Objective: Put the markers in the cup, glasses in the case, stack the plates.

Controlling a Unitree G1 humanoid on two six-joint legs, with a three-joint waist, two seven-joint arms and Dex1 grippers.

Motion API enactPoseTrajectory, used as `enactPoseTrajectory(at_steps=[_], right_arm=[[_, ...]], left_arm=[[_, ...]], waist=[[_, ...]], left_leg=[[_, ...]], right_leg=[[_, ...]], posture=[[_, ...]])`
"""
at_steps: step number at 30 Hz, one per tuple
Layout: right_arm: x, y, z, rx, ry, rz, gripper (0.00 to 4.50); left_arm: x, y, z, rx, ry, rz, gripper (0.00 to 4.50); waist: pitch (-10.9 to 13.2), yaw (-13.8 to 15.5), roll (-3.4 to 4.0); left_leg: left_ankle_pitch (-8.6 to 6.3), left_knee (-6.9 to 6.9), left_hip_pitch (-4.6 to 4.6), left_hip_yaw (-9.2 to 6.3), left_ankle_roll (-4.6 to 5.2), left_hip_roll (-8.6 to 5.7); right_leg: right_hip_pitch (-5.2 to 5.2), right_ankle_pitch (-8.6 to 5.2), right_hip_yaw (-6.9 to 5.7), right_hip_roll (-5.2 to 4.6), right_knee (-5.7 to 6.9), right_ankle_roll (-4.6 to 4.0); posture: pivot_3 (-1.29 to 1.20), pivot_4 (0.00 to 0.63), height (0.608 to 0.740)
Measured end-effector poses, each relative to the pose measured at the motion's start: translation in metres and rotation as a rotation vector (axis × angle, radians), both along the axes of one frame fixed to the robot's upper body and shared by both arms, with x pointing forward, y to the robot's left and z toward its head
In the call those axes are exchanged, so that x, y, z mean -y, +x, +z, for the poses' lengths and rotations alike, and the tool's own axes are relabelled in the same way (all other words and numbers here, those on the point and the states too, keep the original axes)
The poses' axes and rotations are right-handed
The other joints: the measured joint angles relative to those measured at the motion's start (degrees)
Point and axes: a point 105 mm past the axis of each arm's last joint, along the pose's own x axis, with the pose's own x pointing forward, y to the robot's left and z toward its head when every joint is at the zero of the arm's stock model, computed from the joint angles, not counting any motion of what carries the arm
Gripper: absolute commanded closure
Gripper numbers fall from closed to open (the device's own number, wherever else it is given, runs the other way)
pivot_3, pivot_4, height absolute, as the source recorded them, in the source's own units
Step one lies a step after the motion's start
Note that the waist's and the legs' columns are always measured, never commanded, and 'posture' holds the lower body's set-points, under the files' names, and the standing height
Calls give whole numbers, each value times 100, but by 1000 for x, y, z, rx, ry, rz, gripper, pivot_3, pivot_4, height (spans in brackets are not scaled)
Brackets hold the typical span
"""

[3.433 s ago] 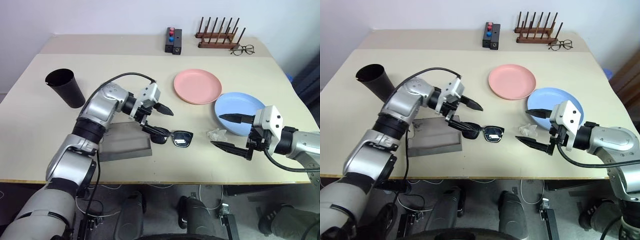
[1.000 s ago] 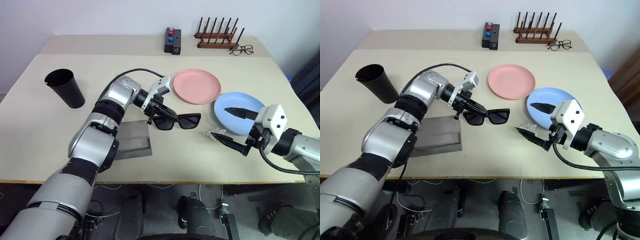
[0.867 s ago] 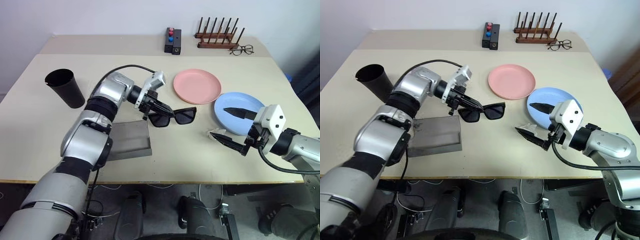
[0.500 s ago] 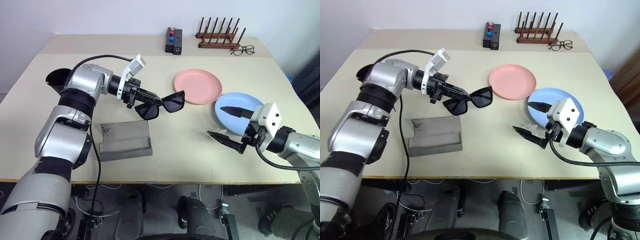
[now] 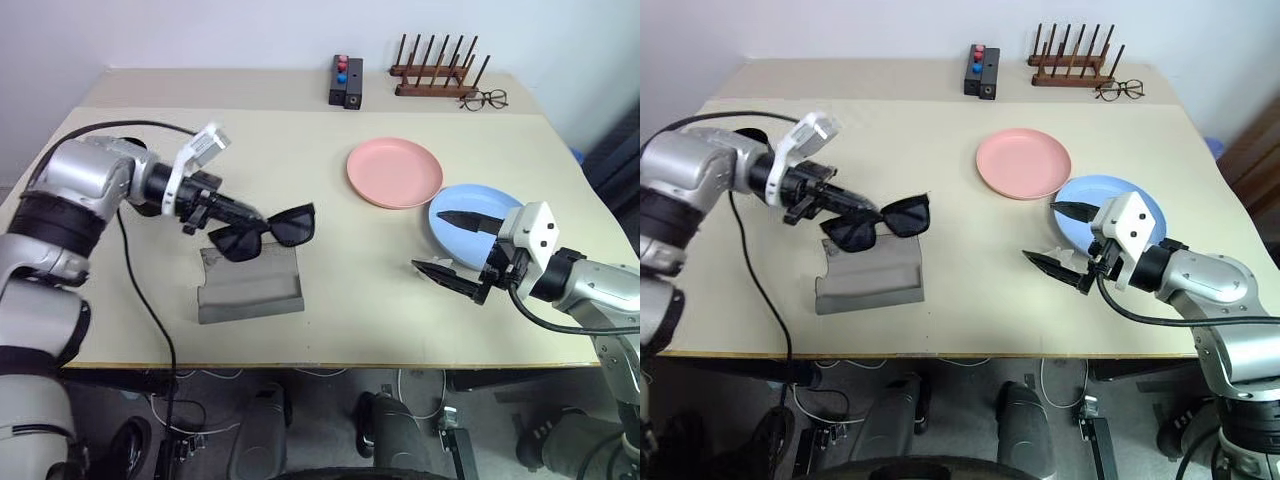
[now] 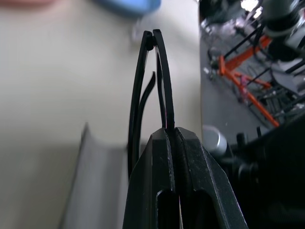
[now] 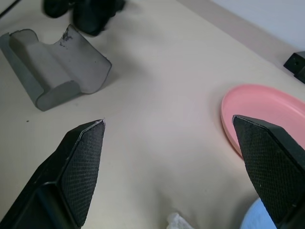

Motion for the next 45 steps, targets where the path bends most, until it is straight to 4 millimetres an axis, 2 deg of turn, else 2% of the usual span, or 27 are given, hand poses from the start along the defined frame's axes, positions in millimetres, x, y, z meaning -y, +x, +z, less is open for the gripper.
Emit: enactPoseTrajectory(at_steps=[6, 18, 23, 45], right_arm=[[-5, 1, 1, 3, 0, 20, 122], [-2, 1, 2, 4, 2, 10, 122], [0, -1, -3, -13, 2, 3, 122], [3, -4, 0, -5, -3, -22, 122]], left_arm=[[-5, -7, -32, -26, 58, -46, 4449], [-12, -12, -53, -59, 59, -49, 4449], [-7, -15, -64, -99, 34, -56, 4449], [-2, -22, -77, -195, 21, -50, 4449]], waist=[[0, 19, -1], [0, 16, -1], [0, 11, -1], [0, 11, -1]], left_leg=[[0, 5, -6, 1, 0, -1], [0, 5, -5, 1, 0, -1], [0, 5, -5, 1, 0, -1], [0, 5, -4, 1, 0, -1]], right_leg=[[0, 0, 0, -1, -2, 0], [0, 0, 0, -1, -1, 0], [0, 0, 0, -1, -1, 1], [1, 0, 0, -1, -1, 0]], posture=[[0, 150, 740], [0, 150, 740], [0, 150, 740], [0, 150, 740]])
